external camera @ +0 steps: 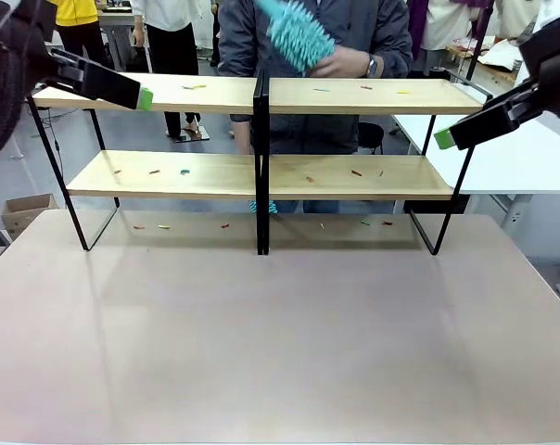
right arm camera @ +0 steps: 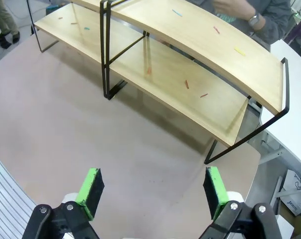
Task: Clean the shelves.
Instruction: Pick up the Duster when the human hands it over.
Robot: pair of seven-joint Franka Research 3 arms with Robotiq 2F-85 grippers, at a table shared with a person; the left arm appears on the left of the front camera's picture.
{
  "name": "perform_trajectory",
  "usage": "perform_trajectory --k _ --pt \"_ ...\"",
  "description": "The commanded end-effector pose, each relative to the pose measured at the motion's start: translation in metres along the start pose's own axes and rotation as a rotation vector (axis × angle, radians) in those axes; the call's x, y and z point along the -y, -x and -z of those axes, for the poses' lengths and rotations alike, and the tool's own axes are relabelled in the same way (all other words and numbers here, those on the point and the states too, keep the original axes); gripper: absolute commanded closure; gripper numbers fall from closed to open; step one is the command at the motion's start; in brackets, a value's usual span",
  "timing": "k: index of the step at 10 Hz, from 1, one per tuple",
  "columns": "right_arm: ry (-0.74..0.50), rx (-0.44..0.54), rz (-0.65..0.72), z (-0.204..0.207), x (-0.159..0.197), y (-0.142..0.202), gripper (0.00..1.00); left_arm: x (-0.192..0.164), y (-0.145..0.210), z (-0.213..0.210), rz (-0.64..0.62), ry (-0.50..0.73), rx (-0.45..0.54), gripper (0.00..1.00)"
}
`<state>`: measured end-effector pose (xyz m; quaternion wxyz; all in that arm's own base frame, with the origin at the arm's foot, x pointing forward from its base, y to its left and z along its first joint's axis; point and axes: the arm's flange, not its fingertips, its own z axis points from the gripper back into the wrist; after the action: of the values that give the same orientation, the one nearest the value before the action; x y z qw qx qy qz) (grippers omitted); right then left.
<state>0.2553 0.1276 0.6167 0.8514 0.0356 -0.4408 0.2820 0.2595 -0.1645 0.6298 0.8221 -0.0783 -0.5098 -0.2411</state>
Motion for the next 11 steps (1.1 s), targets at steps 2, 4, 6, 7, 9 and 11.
perform_trajectory --k 2,4,6,7,9,11 --pt "-0.015 0.039 0.024 0.035 -0.026 0.128 0.00 0.006 0.202 -0.009 -0.050 -0.065 -0.024 0.00" --pt "-0.012 0.037 0.022 0.035 -0.026 0.127 0.00 -0.004 0.004 0.009 -0.018 -0.032 -0.030 0.00" --pt "-0.020 0.065 0.009 0.029 -0.031 0.124 0.00 -0.004 0.004 0.009 -0.018 -0.032 -0.030 0.00" --pt "-0.014 0.092 0.014 0.023 -0.036 0.122 0.00 -0.004 0.004 0.009 -0.018 -0.032 -0.030 0.00" --pt "0.007 0.115 0.085 0.007 -0.046 0.119 0.00 -0.004 0.004 0.009 -0.018 -0.032 -0.030 0.00" --pt "0.001 0.139 0.102 -0.007 -0.059 0.118 0.00 -0.004 0.004 0.009 -0.018 -0.032 -0.030 0.00"
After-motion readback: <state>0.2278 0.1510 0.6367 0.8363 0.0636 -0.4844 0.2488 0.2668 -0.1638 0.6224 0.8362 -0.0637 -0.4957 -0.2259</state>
